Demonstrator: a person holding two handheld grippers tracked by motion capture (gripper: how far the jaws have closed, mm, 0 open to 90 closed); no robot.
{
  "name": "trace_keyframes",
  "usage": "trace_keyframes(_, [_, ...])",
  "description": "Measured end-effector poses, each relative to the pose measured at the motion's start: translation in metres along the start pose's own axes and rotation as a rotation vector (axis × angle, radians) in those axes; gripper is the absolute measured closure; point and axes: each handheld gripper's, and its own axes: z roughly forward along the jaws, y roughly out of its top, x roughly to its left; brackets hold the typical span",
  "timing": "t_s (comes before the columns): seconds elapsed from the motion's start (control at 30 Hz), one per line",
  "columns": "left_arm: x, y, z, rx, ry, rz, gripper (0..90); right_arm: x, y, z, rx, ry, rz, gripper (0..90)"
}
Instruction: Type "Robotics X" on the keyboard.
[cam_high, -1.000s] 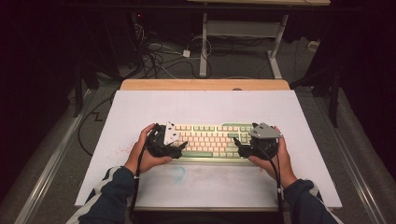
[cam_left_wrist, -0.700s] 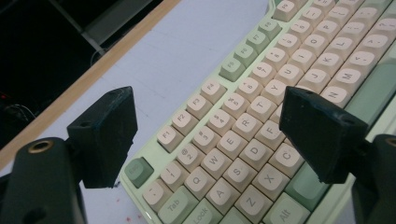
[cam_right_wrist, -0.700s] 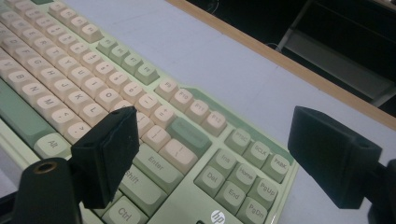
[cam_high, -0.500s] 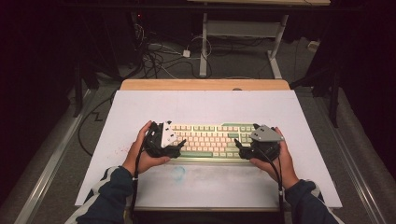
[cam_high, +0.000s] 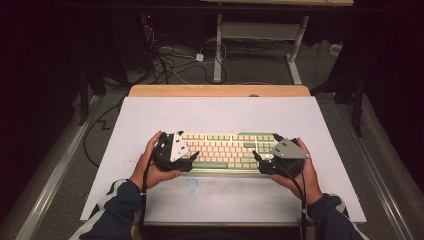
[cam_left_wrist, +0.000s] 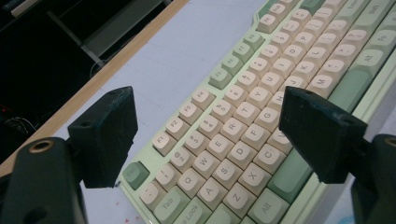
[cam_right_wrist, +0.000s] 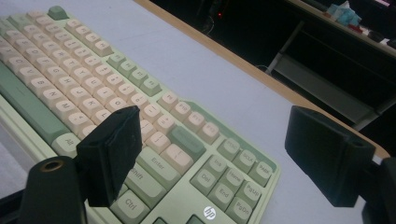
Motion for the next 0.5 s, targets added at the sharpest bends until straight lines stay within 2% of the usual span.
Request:
trace_keyframes(0.07, [-0.001, 0.0, -0.002, -0.001, -0.007, 0.002, 18.2, 0.0, 0.0, -0.001, 0.004, -0.002, -0.002, 19.6])
trace_keyframes(0.23, [-0.004, -0.003, -0.009, -0.005, 0.0, 0.055, 18.2, 0.001, -0.001, -0.005, -0.003, -0.01, -0.003, 20.1])
trace_keyframes(0.5, [-0.006, -0.007, -0.018, -0.02, -0.004, 0.068, 18.2, 0.003, -0.004, -0.008, 0.007, -0.007, -0.012, 20.8])
